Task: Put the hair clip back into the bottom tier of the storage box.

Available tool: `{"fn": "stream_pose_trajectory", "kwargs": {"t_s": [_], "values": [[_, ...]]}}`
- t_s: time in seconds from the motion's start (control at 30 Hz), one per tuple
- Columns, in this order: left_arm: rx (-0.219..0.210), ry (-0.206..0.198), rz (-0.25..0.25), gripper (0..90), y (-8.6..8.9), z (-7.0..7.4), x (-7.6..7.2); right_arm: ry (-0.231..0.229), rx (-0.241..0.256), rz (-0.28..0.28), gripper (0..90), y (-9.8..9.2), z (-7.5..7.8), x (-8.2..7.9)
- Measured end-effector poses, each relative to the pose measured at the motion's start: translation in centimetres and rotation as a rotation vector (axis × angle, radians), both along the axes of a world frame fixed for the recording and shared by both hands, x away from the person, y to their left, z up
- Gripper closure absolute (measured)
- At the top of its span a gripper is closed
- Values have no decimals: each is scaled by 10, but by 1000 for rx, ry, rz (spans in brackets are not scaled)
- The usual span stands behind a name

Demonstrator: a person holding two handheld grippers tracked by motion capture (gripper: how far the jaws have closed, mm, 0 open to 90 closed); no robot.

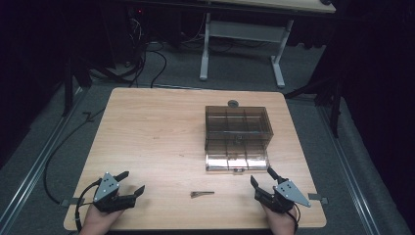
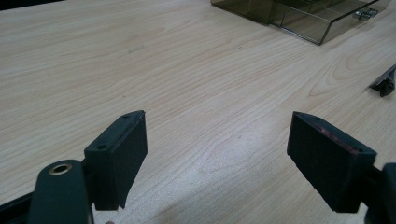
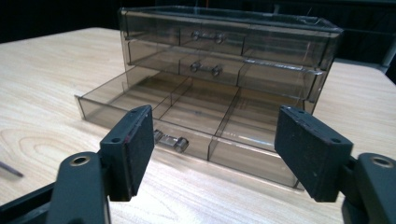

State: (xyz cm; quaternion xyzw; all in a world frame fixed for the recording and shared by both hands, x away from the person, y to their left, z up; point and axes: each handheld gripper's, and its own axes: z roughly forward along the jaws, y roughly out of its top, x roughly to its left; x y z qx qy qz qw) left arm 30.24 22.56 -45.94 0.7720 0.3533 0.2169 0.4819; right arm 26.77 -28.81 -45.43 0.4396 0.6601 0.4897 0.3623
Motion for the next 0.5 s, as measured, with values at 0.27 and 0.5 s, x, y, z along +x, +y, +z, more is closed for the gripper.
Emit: {"fn": "stream_pose_trajectory", "kwargs": {"t_s": [0.27, 0.5], "values": [[7, 1, 6, 207, -1, 0, 0, 38, 1, 8, 290, 0, 1, 3], [4, 6, -3, 207, 0, 0, 0, 69, -9, 4, 348, 4, 1, 5]]}}
